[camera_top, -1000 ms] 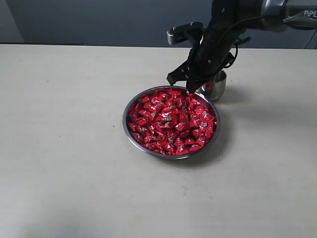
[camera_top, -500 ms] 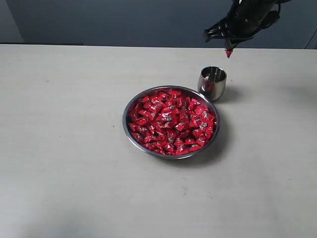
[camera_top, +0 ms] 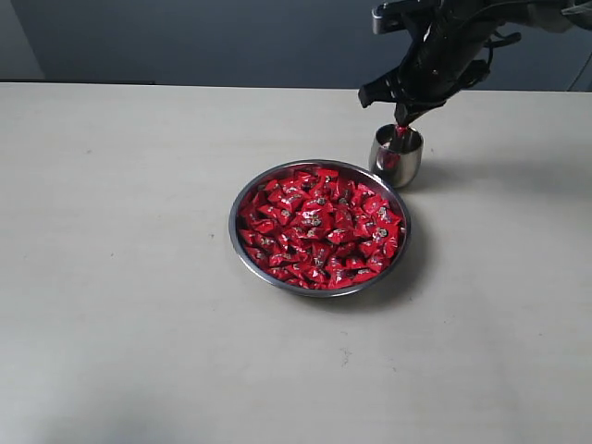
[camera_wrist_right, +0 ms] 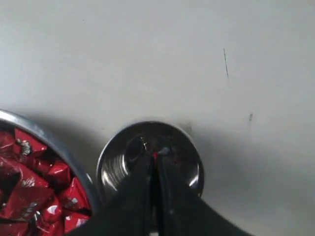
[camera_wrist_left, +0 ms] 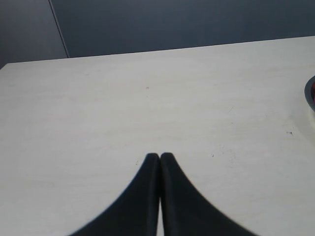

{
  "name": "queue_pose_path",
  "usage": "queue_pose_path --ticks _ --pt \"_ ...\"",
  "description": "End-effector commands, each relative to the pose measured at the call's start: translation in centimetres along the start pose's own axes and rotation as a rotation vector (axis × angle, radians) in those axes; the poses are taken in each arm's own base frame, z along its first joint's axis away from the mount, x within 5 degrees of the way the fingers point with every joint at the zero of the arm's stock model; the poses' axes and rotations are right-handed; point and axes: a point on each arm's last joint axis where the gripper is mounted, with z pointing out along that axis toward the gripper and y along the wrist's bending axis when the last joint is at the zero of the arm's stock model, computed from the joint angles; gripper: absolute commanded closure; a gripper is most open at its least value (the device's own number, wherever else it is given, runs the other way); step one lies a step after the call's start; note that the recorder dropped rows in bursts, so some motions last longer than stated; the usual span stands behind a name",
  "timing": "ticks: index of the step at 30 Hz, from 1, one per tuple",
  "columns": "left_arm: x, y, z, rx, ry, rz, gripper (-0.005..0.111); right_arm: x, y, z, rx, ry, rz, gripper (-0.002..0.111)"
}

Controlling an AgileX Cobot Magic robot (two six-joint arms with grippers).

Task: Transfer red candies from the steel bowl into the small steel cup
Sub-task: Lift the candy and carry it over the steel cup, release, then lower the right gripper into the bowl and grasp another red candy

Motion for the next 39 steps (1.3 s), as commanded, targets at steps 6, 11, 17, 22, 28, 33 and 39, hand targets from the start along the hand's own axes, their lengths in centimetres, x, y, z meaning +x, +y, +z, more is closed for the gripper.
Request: queue_pose_path --ticks 6,11,17,22,28,33,39 --pt "0.0 0.0 0.0 -0.001 -0.011 0.000 0.106 0.0 -0.2 0.4 0.006 -0.001 -0.005 0.071" --pt "0.0 0.0 0.0 -0.001 -0.011 0.000 0.106 0.0 -0.2 0.4 0.005 0.003 -0.005 0.070" --pt "0.0 0.0 0.0 -0.001 -0.011 0.000 0.106 0.0 0.6 -0.4 -0.081 0.009 0.061 0.070" --pt "0.0 0.0 0.0 -0.001 -0.011 0.000 0.106 -0.1 2.8 -1.1 -0.244 0.016 0.062 0.070" --pt "0.0 0.0 0.0 -0.001 -0.011 0.000 0.106 0.2 6.4 0.3 -0.282 0.049 0.000 0.071" --pt "0.0 0.0 0.0 -0.001 -0.011 0.000 0.106 0.7 8.2 2.0 -0.230 0.069 -0.089 0.075" --pt "0.0 0.0 0.0 -0.001 -0.011 0.000 0.106 1.3 7.8 3.2 -0.100 0.127 -0.091 0.074"
